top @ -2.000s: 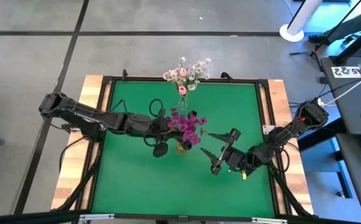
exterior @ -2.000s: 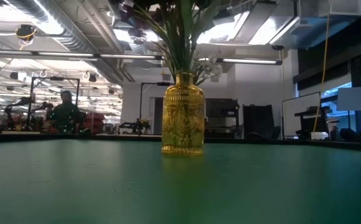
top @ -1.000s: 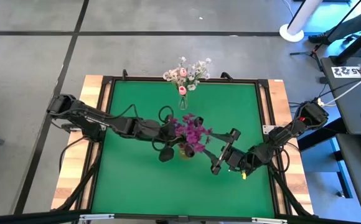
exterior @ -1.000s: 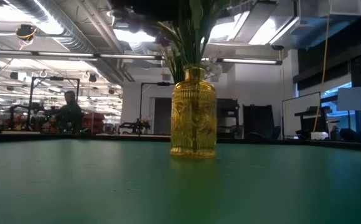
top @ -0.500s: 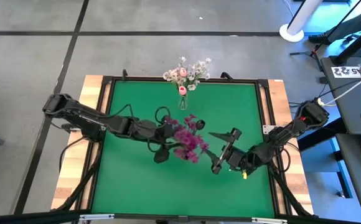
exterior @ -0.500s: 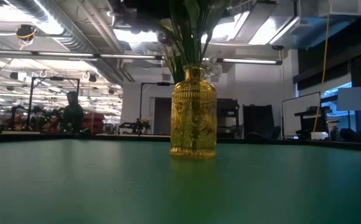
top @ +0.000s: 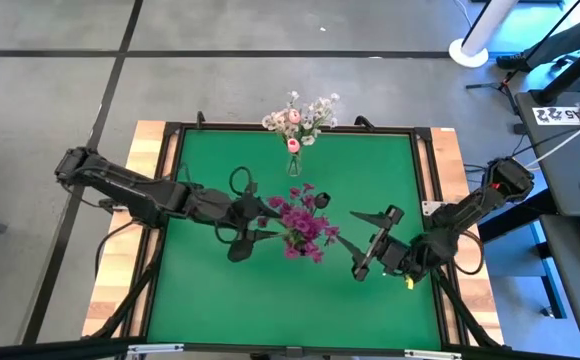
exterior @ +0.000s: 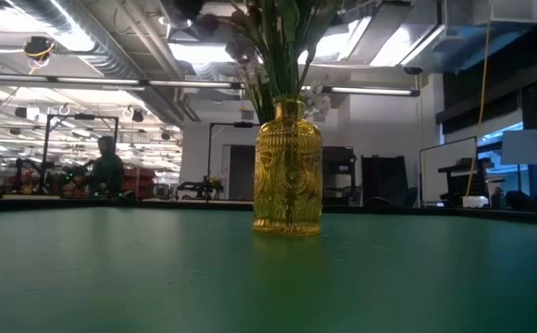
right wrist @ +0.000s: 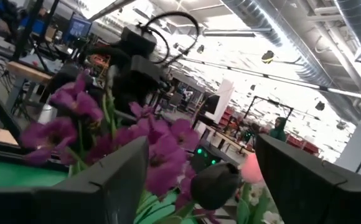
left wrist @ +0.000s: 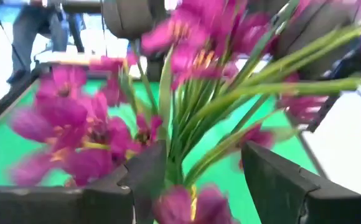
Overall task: Sort flowers into vase by color
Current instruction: Return to Home Position
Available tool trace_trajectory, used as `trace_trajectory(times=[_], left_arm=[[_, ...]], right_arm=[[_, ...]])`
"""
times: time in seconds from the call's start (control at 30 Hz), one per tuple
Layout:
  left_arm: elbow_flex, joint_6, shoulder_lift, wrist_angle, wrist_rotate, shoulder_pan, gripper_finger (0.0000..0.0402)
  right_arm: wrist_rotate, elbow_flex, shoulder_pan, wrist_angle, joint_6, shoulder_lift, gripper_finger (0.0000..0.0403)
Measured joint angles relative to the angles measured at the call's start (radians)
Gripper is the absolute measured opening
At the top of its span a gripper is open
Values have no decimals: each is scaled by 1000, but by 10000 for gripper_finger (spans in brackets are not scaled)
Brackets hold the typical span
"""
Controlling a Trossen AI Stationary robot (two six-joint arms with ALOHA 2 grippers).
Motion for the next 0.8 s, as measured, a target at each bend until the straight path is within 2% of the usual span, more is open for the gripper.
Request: trace_trajectory(times=[0.17, 0.27, 0.4, 0.5, 0.57, 0.63, 0.73, 0.8], left_arm=[[0, 5, -89, -5, -5, -29, 206], [0, 19, -157, -33, -53, -55, 206], [0, 72, -253, -85, -144, -99, 206], [0, 114, -320, -139, -242, -124, 206], [0, 122, -358, -207, -355, -125, 206], [0, 123, -380, -268, -434, -111, 206], [0, 134, -399, -319, -425, -71, 206], [0, 155, -420, -324, -409, -49, 206]], right_arm=[[52, 0, 13, -11, -1, -53, 294], [68, 0, 10, -60, 4, -97, 294], [70, 0, -5, -202, 71, -175, 290], [63, 0, -36, -409, 200, -259, 274], [11, 0, -82, -589, 343, -328, 259], [-108, 0, -149, -815, 512, -408, 242], [-324, 0, -285, -1072, 713, -510, 215], [-420, -6, -376, -1171, 790, -562, 198]])
